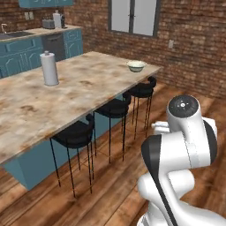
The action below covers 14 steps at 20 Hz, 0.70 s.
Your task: Open the fridge, grab two sodas, and place both sodas inside the bowl with ice on the dining counter.
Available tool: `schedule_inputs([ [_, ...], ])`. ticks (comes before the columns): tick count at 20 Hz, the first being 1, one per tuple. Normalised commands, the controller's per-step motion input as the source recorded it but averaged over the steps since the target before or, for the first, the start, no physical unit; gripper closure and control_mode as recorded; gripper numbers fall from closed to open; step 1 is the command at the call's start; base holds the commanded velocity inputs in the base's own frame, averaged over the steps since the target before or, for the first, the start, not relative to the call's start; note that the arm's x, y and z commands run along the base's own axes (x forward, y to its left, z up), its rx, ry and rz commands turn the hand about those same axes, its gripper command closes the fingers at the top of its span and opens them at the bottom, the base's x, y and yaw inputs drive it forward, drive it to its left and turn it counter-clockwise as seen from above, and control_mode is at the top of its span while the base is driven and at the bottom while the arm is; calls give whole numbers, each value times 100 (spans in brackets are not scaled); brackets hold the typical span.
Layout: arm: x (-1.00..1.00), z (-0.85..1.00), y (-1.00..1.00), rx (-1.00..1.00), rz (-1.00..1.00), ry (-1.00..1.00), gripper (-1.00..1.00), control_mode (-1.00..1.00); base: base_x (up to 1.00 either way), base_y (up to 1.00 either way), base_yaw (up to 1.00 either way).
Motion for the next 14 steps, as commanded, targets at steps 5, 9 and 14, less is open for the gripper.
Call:
schedule_inputs([
  [5,0,0,0,0,0,0,100,100,43,-93,30],
  [9,0,0,0,0,0,0,100,100,44,-93,30],
  [14,0,0,0,0,0,0,100,100,46,-90,32],
])
